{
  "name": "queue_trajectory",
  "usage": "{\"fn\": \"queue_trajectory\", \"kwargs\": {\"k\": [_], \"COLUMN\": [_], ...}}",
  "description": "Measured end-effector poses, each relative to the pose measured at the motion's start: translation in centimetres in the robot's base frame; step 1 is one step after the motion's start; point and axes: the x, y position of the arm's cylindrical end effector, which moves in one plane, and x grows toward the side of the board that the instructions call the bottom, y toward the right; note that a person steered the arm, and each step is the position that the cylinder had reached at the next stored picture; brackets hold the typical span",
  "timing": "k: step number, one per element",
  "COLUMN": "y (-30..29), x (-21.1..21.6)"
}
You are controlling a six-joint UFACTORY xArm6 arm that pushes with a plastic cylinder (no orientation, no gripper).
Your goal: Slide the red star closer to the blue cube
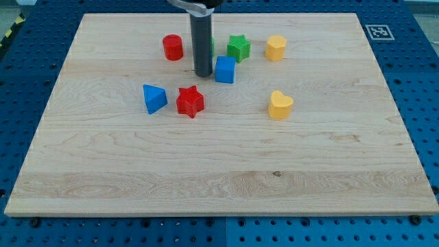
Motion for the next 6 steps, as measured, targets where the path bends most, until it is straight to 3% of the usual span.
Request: {"fn": "queue_trajectory", "kwargs": {"k": [3,5,6], "y": [-6.5,-5.6,-4.0], "x": [6.5,10.4,10.0]}}
